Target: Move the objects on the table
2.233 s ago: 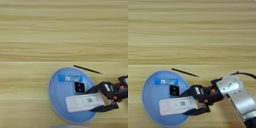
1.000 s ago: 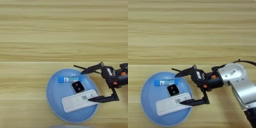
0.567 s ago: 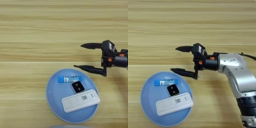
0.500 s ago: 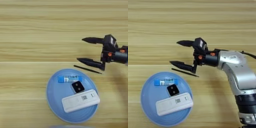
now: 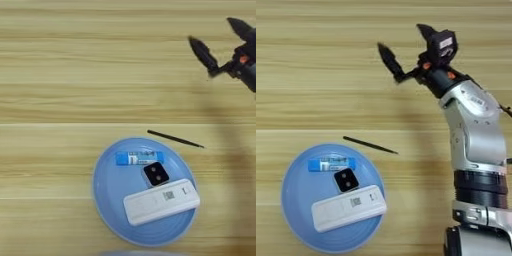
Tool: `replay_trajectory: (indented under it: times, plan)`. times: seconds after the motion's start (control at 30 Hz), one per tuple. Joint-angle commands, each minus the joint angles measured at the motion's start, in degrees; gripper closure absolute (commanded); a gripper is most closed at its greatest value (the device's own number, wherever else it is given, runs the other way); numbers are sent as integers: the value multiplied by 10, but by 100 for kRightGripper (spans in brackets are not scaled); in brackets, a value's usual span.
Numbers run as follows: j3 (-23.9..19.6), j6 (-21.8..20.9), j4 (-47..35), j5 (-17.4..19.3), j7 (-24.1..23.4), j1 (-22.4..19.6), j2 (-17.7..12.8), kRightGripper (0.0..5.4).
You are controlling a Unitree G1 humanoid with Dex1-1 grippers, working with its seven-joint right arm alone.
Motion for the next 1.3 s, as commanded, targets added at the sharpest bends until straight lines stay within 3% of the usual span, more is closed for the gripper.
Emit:
replay_trajectory:
  times: [0.03,0.33,0.53,0.73,0.87,1.3]
  plan:
    - [-27,-88,25,-42,-72,-23,-5,5]
    - [-16,-214,61,-83,-131,60,47,5]
    - [8,-296,66,-113,-152,81,72,5]
    - [30,-342,65,-158,-205,116,113,5]
    - [41,-379,88,-182,-225,122,120,5]
    - [75,-430,170,-194,-252,129,143,5]
